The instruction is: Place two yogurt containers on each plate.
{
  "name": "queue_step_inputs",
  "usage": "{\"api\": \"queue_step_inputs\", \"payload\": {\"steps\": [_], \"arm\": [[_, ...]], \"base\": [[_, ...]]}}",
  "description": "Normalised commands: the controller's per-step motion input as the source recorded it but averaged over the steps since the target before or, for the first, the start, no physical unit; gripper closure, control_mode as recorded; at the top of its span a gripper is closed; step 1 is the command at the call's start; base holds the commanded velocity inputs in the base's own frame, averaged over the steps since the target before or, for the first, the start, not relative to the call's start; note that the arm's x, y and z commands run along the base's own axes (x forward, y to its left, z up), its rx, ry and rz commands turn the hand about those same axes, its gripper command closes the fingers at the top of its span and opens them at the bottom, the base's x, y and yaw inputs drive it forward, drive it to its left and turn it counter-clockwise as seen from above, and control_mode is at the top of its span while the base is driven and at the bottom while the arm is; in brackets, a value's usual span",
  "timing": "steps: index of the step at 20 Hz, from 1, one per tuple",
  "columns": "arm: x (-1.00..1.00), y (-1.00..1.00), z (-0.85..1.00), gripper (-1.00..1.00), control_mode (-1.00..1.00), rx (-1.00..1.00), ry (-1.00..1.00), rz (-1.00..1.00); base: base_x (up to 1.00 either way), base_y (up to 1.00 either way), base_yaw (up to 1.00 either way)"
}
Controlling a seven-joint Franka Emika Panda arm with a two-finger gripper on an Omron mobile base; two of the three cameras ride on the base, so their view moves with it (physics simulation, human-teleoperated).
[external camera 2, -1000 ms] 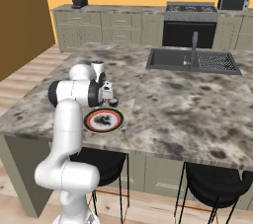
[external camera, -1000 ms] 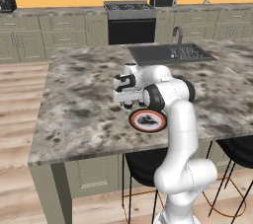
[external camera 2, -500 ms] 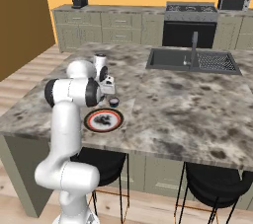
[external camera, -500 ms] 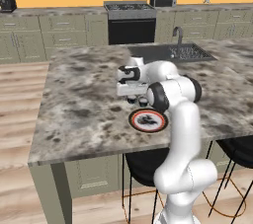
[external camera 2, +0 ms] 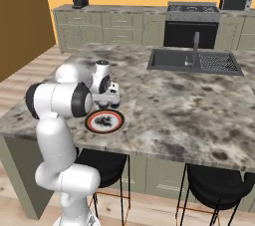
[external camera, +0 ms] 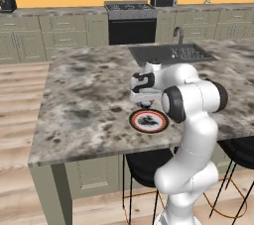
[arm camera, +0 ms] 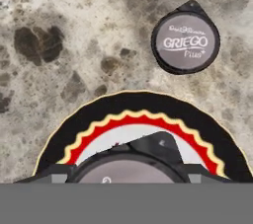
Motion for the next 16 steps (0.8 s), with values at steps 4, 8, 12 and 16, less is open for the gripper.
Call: {"api": "queue_step_inputs", "payload": {"steps": [4,8,12,16], "arm": [[-0.65,0.26,0.00,1.00,-1.00,0.00,-0.06,0.06],[-0.44,0.14,-0.01,1.00,-1.00,-0.02,0.00,0.03],[-0.04,0.09,-0.20,1.00,-1.00,0.00,0.00,0.01],[0.08,0.01,-0.03,1.00,-1.00,-0.03,0.02,0.00]], "base": [[0.00,0.00,0.00],[0.00,0.00,0.00],[0.00,0.00,0.00],[0.00,0.00,0.00]]}}
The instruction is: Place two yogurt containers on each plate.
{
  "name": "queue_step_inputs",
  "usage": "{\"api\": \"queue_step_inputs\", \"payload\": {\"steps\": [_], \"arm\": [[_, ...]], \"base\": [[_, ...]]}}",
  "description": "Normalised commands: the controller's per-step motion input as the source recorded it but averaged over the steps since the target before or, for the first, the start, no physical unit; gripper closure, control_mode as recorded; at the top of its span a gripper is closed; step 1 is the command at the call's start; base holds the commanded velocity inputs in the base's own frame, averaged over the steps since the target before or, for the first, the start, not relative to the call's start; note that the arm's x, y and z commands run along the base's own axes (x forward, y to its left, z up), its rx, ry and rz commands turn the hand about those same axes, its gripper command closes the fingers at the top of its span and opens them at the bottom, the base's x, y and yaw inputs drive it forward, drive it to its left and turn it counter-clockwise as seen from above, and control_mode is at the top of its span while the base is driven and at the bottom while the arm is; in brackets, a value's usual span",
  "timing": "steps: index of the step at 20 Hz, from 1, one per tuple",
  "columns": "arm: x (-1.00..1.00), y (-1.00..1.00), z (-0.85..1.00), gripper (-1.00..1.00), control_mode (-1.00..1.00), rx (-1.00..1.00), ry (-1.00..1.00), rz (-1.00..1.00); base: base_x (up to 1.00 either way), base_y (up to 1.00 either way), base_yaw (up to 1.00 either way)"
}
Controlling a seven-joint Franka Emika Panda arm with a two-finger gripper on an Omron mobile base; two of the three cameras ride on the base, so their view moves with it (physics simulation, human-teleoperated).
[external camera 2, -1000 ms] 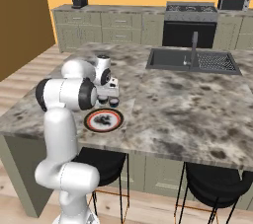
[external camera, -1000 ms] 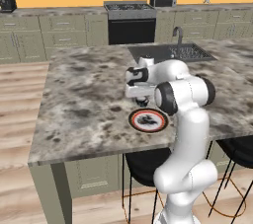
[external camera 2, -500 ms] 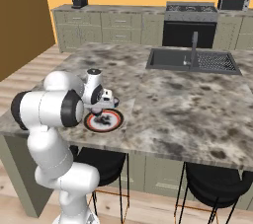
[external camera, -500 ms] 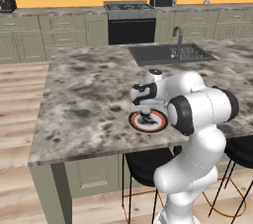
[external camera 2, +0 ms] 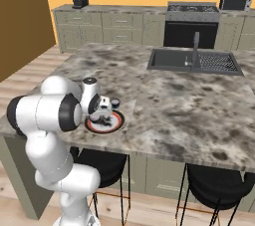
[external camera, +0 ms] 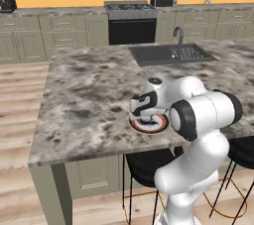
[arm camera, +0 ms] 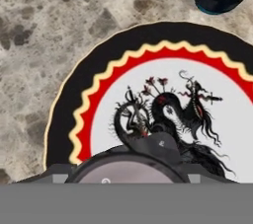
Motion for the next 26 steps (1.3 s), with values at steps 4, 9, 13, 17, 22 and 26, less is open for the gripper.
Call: {"api": "queue_step_inputs", "payload": {"steps": [4,9,13,17,22,26], "arm": [[0.01,0.04,-0.25,1.00,-1.00,-0.03,0.05,0.00],[0.00,0.00,0.00,-1.00,-1.00,0.00,0.00,0.00],[0.00,0.00,0.00,-1.00,-1.00,0.00,0.00,0.00],[0.03,0.00,0.01,-1.00,-1.00,0.00,0.00,0.00],[0.04,0.00,0.42,-1.00,-1.00,0.00,0.00,0.00],[0.27,0.00,0.57,-1.00,-1.00,-0.02,0.00,0.00]], "base": [[0.00,0.00,0.00],[0.00,0.00,0.00],[0.00,0.00,0.00],[0.00,0.00,0.00],[0.00,0.00,0.00],[0.00,0.00,0.00]]}}
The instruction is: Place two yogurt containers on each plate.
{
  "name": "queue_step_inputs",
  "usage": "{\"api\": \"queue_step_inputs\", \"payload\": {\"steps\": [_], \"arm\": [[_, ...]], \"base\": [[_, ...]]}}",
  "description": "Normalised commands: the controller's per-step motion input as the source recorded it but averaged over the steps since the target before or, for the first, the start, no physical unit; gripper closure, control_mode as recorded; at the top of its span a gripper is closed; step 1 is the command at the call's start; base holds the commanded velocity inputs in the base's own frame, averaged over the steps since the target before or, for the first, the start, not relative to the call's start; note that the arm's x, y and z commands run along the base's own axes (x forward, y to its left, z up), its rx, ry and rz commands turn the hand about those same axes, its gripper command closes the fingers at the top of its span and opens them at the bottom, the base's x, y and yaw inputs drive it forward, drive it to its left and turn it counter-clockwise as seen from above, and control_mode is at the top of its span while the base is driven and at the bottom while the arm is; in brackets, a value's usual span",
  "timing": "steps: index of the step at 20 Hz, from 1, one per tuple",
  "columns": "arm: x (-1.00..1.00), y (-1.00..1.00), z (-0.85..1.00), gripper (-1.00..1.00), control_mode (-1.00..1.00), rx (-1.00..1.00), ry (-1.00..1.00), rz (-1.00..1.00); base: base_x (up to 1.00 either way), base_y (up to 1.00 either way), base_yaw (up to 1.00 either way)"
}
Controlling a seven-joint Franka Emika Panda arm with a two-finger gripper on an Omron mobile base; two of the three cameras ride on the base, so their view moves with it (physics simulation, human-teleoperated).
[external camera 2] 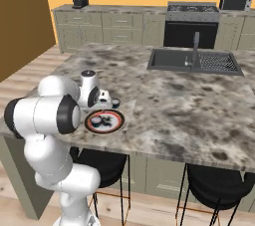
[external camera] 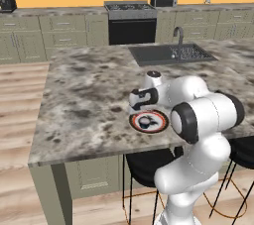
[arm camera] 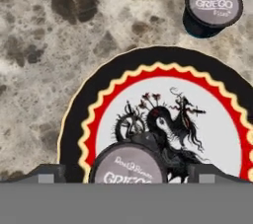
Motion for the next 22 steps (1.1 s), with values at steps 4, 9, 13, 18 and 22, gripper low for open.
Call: {"api": "queue_step_inputs", "payload": {"steps": [4,9,13,18,22], "arm": [[0.97,-0.13,0.17,-1.00,-1.00,-0.05,0.04,-0.06],[0.92,-0.35,0.13,-1.00,-1.00,0.03,0.13,-0.11],[0.63,-0.46,0.00,-1.00,-1.00,0.10,0.11,-0.07],[0.46,-0.06,-0.32,-1.00,-1.00,0.04,0.03,0.00],[0.38,0.00,-0.33,-1.00,-1.00,0.00,0.00,0.00]], "base": [[0.00,0.00,0.00],[0.00,0.00,0.00],[0.00,0.00,0.00],[0.00,0.00,0.00],[0.00,0.00,0.00]]}}
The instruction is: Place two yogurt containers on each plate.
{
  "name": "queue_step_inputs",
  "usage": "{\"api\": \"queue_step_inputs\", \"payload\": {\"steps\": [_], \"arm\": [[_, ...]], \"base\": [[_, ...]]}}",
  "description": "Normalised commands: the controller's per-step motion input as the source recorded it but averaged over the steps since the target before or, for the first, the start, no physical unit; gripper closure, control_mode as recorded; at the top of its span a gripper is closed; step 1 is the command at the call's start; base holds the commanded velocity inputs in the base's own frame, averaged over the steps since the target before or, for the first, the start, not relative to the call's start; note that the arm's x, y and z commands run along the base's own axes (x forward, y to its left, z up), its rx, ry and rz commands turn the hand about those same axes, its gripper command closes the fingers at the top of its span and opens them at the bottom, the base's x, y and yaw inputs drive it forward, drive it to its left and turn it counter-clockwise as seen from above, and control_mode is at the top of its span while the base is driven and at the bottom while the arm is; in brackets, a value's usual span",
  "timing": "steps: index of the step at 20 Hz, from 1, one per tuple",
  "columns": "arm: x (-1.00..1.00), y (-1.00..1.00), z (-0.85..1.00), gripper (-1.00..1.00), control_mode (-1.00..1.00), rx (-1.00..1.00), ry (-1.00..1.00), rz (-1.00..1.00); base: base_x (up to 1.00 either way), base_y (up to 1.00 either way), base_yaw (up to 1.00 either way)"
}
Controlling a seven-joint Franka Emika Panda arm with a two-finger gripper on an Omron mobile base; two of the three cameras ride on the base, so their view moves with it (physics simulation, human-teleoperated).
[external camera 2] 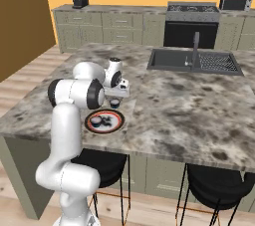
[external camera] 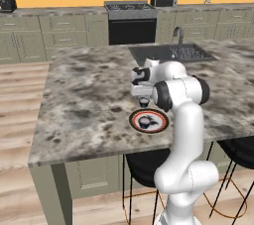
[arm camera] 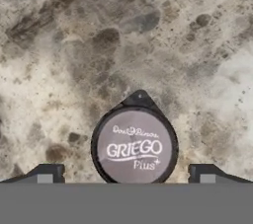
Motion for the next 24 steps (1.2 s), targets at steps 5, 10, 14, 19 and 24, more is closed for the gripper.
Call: {"api": "queue_step_inputs", "payload": {"steps": [5,10,14,19,24], "arm": [[0.13,-0.05,-0.22,-1.00,-1.00,0.00,0.01,0.00],[-0.07,0.00,-0.28,-1.00,-1.00,0.00,0.00,0.00],[-0.12,0.00,-0.27,-1.00,-1.00,0.00,0.00,0.00],[0.00,0.00,-0.19,-1.00,-1.00,0.00,0.00,0.00],[0.00,0.00,0.00,1.00,-1.00,0.00,0.00,0.00]], "base": [[0.00,0.00,0.00],[0.00,0.00,0.00],[0.00,0.00,0.00],[0.00,0.00,0.00],[0.00,0.00,0.00]]}}
